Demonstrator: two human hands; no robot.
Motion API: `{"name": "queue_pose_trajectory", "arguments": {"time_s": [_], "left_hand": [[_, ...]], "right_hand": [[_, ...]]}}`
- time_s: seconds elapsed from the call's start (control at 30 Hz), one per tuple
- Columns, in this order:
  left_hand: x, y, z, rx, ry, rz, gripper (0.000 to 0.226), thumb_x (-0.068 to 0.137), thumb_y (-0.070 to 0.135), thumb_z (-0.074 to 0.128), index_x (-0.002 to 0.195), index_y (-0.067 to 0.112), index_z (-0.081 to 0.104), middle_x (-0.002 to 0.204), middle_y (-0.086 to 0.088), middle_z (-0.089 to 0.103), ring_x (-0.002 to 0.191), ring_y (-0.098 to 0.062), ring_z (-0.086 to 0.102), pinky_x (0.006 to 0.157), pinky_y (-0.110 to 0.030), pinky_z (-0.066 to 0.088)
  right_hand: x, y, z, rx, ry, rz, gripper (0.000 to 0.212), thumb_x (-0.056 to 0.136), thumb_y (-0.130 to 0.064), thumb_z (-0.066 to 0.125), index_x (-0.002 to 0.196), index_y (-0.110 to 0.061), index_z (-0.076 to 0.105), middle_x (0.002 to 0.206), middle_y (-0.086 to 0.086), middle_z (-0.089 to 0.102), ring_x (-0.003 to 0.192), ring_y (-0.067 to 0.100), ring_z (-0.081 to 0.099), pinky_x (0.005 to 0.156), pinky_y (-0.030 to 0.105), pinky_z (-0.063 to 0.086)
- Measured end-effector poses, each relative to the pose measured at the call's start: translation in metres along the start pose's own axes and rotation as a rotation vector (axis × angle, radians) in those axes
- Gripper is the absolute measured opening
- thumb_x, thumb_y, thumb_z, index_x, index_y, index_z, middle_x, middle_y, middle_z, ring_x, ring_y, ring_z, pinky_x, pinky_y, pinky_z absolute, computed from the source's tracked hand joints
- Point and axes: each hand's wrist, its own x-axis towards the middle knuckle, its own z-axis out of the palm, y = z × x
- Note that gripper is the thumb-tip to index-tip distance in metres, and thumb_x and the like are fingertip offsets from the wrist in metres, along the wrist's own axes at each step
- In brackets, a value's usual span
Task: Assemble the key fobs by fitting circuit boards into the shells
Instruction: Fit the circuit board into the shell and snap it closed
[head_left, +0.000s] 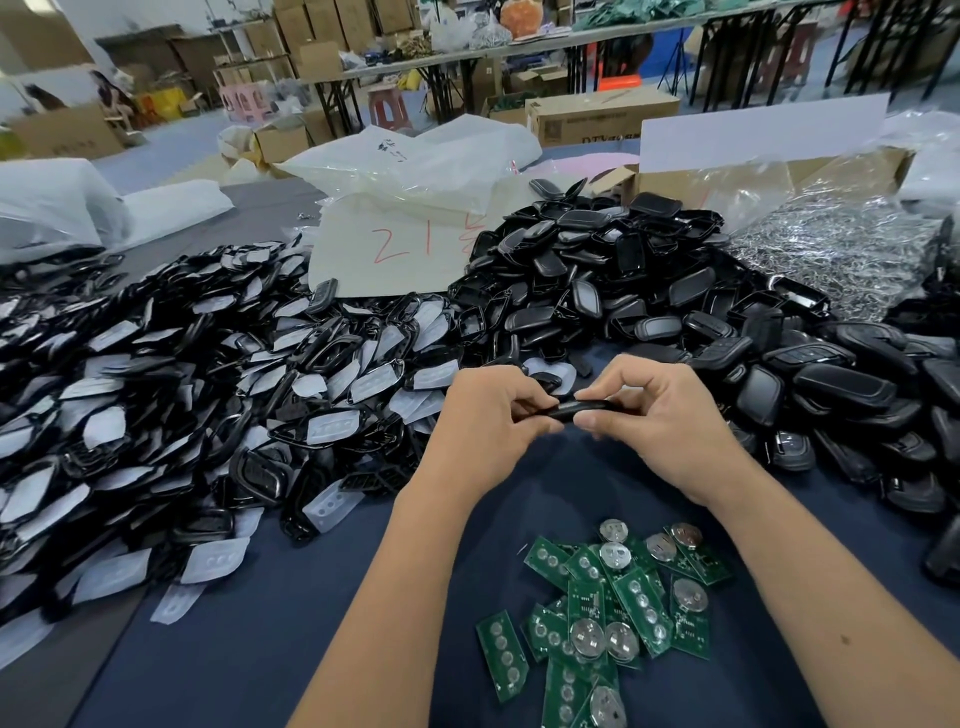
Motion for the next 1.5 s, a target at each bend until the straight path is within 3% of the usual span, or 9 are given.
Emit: {"name": "queue_pose_trajectory", "arguments": {"time_s": [0.23,0.4,0.5,0.73,0.87,1.07,1.23,1.37,1.5], "left_hand": [[-0.005,0.008,0.010,0.052,0.044,0.146,0.040,0.075,0.005,0.088,0.107,0.024,0.074,0.087,0.013,0.070,0.084,-0.002,0.067,0.078,-0.018,0.056],[-0.001,0.013,0.013,-0.290,0.154,-0.113,0.040,0.075,0.002,0.088,0.098,0.031,0.072,0.078,0.011,0.068,0.075,-0.009,0.072,0.074,-0.026,0.061],[-0.004,0.015,0.017,-0.651,0.113,-0.245,0.027,0.077,-0.005,0.086,0.087,0.016,0.072,0.082,-0.005,0.070,0.077,-0.019,0.072,0.074,-0.034,0.064],[-0.003,0.018,0.016,-1.025,0.046,-0.397,0.020,0.079,-0.011,0.077,0.089,0.003,0.067,0.095,-0.020,0.063,0.083,-0.024,0.071,0.073,-0.030,0.062],[-0.003,0.019,0.016,-1.053,0.002,-0.406,0.019,0.082,-0.014,0.073,0.091,0.001,0.065,0.098,-0.020,0.060,0.079,-0.021,0.071,0.069,-0.027,0.062],[-0.004,0.018,0.018,-1.043,-0.018,-0.399,0.019,0.082,-0.014,0.072,0.093,0.000,0.066,0.107,-0.025,0.058,0.084,-0.027,0.068,0.068,-0.027,0.062],[-0.002,0.015,0.023,-1.047,0.026,-0.399,0.017,0.078,-0.008,0.079,0.088,0.005,0.071,0.093,-0.020,0.064,0.081,-0.024,0.071,0.070,-0.029,0.063],[0.005,0.017,0.031,-0.959,0.171,-0.334,0.028,0.083,-0.005,0.081,0.105,0.007,0.068,0.088,-0.018,0.074,0.079,-0.025,0.075,0.070,-0.030,0.062],[0.025,0.029,0.041,-0.806,0.161,-0.217,0.022,0.087,0.000,0.079,0.106,0.007,0.070,0.085,-0.012,0.079,0.069,-0.017,0.073,0.064,-0.025,0.059]], "right_hand": [[0.000,-0.006,0.007,-0.201,0.009,-0.104,0.020,0.078,0.001,0.088,0.088,-0.008,0.074,0.087,0.005,0.071,0.079,0.030,0.071,0.075,0.050,0.058],[0.003,-0.005,0.011,0.053,0.168,-0.037,0.023,0.090,-0.006,0.079,0.109,-0.016,0.073,0.088,-0.001,0.072,0.068,0.016,0.065,0.066,0.026,0.055],[0.002,0.000,0.015,0.086,0.179,0.014,0.005,0.100,-0.019,0.071,0.099,-0.018,0.076,0.068,-0.005,0.066,0.058,0.011,0.056,0.055,0.019,0.046],[0.003,-0.001,0.017,0.153,0.174,0.087,0.039,0.101,-0.032,0.068,0.068,-0.013,0.064,0.056,0.001,0.048,0.045,0.013,0.041,0.042,0.019,0.031],[0.004,-0.003,0.017,0.168,0.172,0.092,0.049,0.098,-0.032,0.072,0.068,0.002,0.054,0.051,0.002,0.041,0.042,0.013,0.033,0.040,0.019,0.026],[0.002,-0.006,0.017,0.266,0.151,0.133,0.047,0.097,-0.029,0.070,0.064,-0.001,0.052,0.054,0.005,0.037,0.042,0.013,0.028,0.039,0.018,0.024],[0.002,-0.007,0.020,0.270,0.188,0.152,0.046,0.102,-0.025,0.066,0.059,-0.014,0.053,0.052,0.002,0.038,0.041,0.012,0.028,0.038,0.018,0.025],[0.001,-0.007,0.027,0.237,0.237,0.173,0.037,0.106,-0.029,0.061,0.076,-0.007,0.058,0.053,0.005,0.053,0.038,0.014,0.040,0.037,0.020,0.032],[0.002,-0.011,0.025,0.289,0.311,0.185,0.022,0.109,-0.024,0.055,0.091,-0.012,0.063,0.061,0.007,0.062,0.041,0.014,0.046,0.039,0.020,0.034]]}}
